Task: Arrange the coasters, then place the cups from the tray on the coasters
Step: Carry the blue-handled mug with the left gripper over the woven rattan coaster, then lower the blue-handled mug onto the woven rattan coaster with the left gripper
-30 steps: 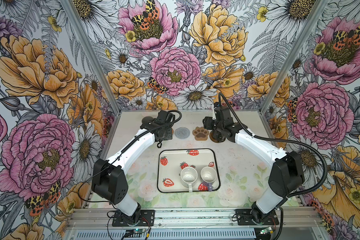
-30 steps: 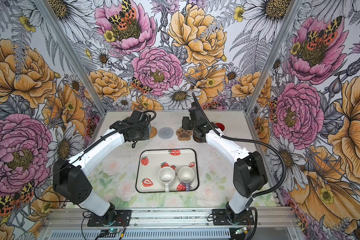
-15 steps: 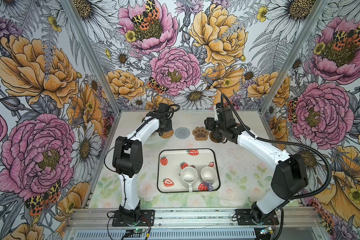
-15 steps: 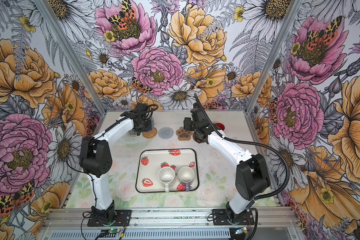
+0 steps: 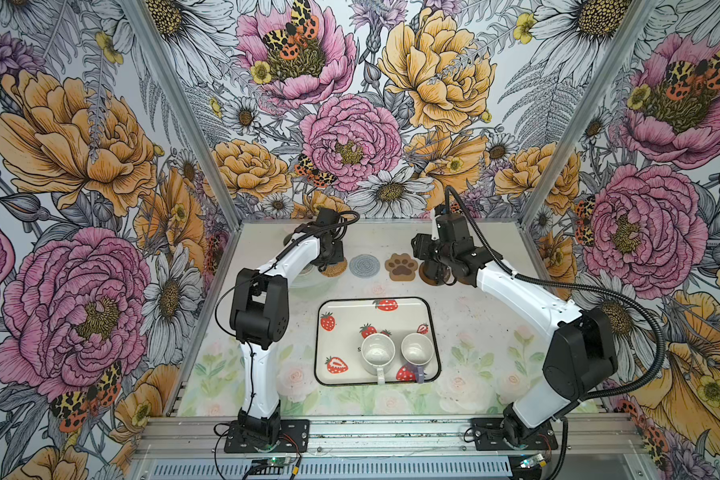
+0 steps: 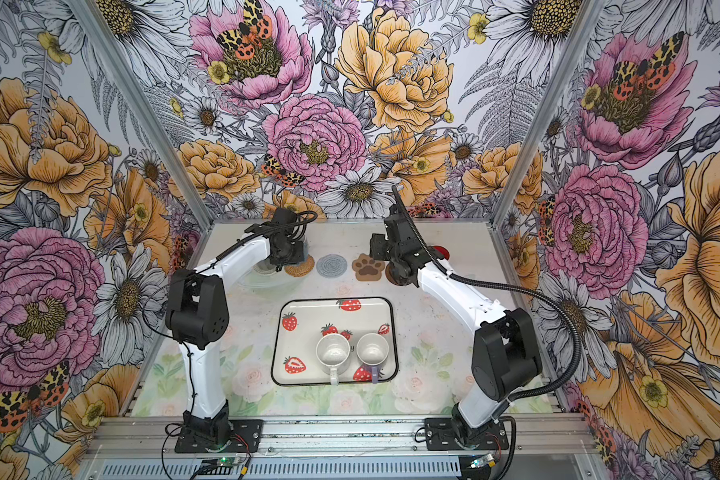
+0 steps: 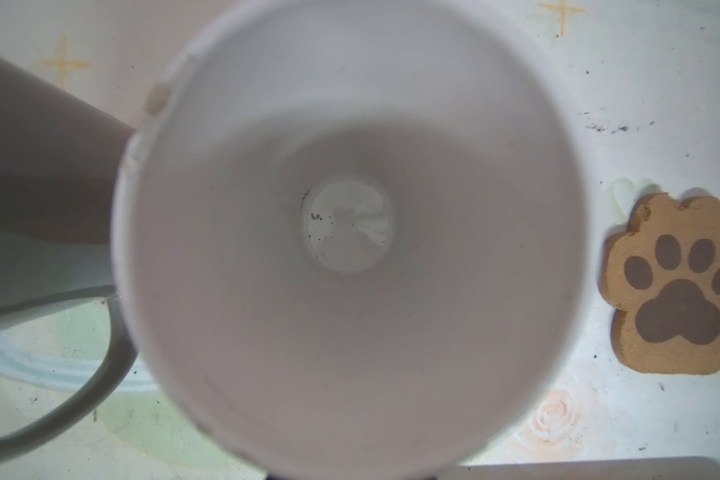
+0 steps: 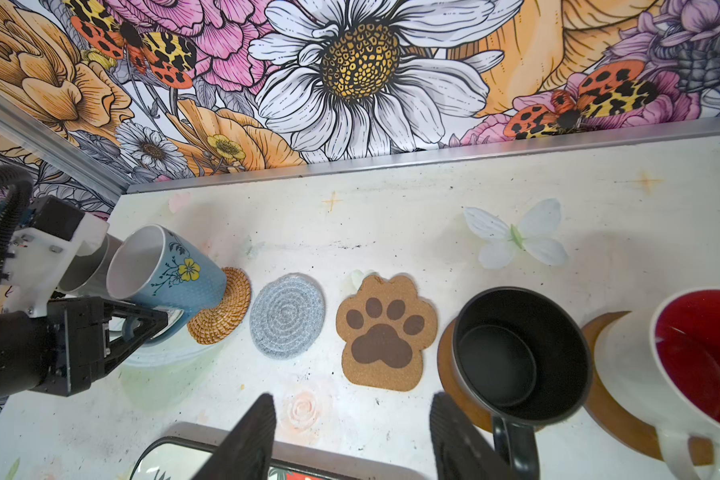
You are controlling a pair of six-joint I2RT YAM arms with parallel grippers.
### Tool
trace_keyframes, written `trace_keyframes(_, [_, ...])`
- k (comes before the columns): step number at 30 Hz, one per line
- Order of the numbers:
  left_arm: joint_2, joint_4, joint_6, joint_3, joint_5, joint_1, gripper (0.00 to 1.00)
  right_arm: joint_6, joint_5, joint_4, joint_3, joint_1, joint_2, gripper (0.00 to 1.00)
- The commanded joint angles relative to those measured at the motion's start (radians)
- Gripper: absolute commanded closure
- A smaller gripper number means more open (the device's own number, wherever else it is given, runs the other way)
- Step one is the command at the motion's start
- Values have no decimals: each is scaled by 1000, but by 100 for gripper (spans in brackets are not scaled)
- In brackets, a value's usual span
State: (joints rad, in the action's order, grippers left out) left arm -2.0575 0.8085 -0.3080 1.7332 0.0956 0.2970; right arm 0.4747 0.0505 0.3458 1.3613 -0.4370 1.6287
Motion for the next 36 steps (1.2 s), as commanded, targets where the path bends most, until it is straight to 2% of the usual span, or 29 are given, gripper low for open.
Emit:
trace_keyframes(1, [24,-96,-32,-18,17,2,100,8,-3,-31,-2,6,-25,39])
trace_keyframes(17, [74,-139,-60,-111,50,20,100,12,-8,-31,-4,7,-24,39])
trace_keyframes(36, [55,-142,-80,-127,41,19,99,12,-8,-33,-7,9,-27,38])
